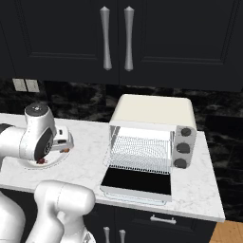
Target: Pick up the kebab skewer and baguette bread, and place them inside the toaster oven. Close the toaster oven door and start by setting the timer.
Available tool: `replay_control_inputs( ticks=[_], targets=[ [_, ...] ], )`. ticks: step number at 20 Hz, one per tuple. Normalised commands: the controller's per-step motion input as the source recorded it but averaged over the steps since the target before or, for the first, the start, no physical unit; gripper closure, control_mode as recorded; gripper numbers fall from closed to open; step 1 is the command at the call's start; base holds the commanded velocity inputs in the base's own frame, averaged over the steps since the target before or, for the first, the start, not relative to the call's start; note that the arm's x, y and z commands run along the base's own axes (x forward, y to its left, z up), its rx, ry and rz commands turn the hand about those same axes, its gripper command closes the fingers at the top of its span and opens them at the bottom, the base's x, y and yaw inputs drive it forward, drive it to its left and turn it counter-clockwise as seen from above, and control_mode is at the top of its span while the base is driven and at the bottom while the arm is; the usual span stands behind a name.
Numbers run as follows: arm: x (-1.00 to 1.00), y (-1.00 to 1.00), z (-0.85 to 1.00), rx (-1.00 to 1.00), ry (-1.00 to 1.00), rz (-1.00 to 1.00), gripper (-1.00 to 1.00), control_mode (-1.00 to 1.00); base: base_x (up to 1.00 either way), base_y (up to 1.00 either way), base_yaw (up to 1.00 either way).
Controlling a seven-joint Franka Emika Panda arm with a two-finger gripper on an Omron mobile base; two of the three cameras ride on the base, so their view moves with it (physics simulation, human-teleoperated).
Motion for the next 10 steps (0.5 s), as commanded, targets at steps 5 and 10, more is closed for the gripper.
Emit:
replay_control_inputs(
  ticks=[5, 10],
  targets=[
    [0.25, 0.05, -0.02, -0.01, -0.01, 0.01, -1.0, -1.0, 0.0, 0.0, 0.0],
    [0.45, 0.45, 0.0, -0.01, -0.04, 0.13, -1.0, -1.0, 0.0, 0.0, 0.0]
  ],
)
